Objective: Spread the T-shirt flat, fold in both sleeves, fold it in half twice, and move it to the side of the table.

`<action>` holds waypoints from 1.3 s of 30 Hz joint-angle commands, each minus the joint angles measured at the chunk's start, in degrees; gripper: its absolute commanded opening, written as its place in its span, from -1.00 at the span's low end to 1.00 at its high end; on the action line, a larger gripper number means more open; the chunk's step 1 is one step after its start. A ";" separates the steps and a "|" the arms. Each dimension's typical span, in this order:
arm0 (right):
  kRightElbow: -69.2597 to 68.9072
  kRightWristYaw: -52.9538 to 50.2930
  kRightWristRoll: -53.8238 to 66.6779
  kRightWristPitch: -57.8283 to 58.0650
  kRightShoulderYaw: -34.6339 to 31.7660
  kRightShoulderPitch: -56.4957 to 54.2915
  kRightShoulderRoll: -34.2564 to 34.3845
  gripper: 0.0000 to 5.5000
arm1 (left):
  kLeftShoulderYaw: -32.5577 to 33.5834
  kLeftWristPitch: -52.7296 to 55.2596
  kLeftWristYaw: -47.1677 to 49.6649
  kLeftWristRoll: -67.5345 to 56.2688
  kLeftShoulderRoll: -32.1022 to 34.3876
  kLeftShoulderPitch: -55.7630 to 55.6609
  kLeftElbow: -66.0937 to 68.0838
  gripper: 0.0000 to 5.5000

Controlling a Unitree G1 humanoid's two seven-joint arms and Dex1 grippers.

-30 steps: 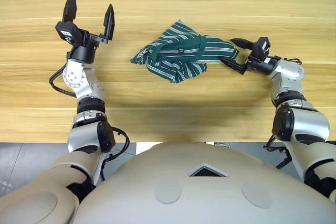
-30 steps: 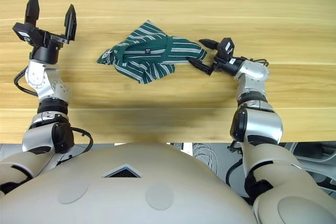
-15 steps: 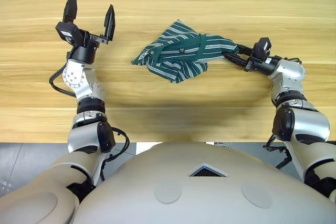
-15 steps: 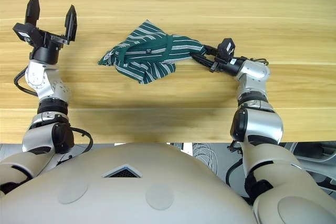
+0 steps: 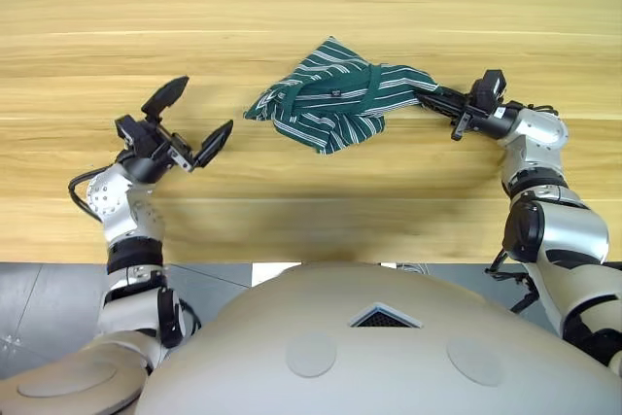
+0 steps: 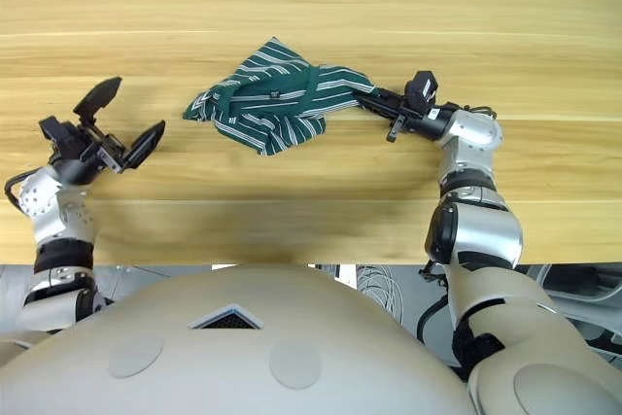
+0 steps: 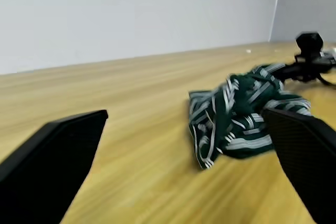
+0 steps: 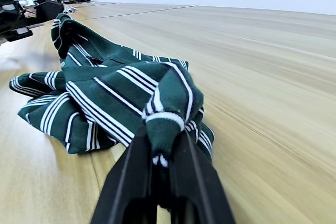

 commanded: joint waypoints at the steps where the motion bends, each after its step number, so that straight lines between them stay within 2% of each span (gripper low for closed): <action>1: -0.57 -0.19 -0.08 -0.59 0.47 -0.13 -0.18 -0.97 | -4.10 1.84 4.56 7.53 0.61 0.80 -1.99 0.96; 6: -0.48 -0.66 -0.35 -0.65 1.11 -0.60 0.13 -0.97 | -6.88 0.13 14.24 15.51 -0.89 -1.68 -2.87 0.96; 14: -0.56 -1.44 -0.79 -1.31 2.17 -0.77 0.88 -0.97 | -9.66 -0.69 19.93 18.30 -1.09 -3.87 -3.25 0.42; 30: -0.91 -1.43 -0.27 -2.50 3.08 -0.83 0.89 -0.97 | -14.82 -0.67 17.57 18.19 -0.67 -3.16 -1.24 -0.57; 37: -1.13 -2.07 0.17 -3.62 2.57 -1.08 0.93 -0.97 | -12.79 -2.06 19.12 17.35 0.52 -3.81 -1.30 -1.00; 39: -1.27 -2.43 0.00 -4.40 2.66 -1.39 0.75 -0.97 | -11.43 -2.55 20.30 16.45 0.25 -5.54 -1.25 -1.00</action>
